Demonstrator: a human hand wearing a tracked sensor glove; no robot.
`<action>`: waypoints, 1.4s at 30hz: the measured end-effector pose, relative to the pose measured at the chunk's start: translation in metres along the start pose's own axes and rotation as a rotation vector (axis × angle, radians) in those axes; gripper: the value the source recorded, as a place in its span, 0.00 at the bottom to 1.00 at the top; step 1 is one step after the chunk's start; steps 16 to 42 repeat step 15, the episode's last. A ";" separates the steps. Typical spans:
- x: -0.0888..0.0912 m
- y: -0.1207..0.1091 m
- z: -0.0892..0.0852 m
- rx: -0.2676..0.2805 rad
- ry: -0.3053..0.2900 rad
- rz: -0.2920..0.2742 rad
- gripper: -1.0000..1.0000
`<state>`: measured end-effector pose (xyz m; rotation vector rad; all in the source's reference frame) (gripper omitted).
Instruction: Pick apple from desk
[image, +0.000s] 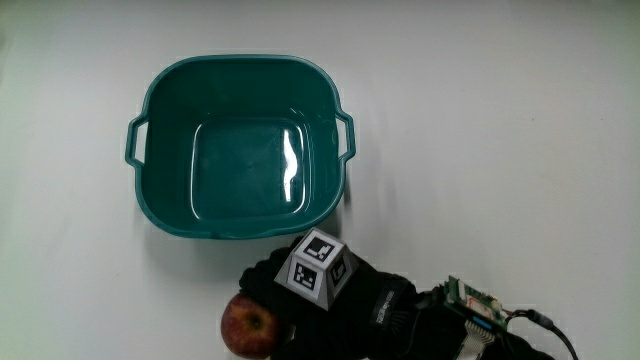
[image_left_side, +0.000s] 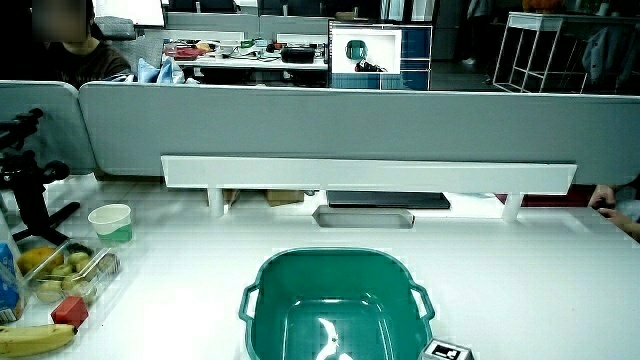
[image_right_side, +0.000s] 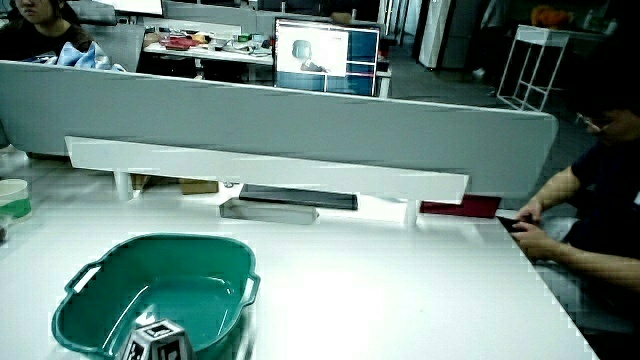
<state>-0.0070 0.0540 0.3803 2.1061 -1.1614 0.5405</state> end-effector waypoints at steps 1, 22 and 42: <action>-0.002 -0.001 0.006 0.009 -0.023 0.001 1.00; 0.004 -0.002 0.063 0.087 -0.024 -0.008 1.00; 0.004 -0.002 0.063 0.087 -0.024 -0.008 1.00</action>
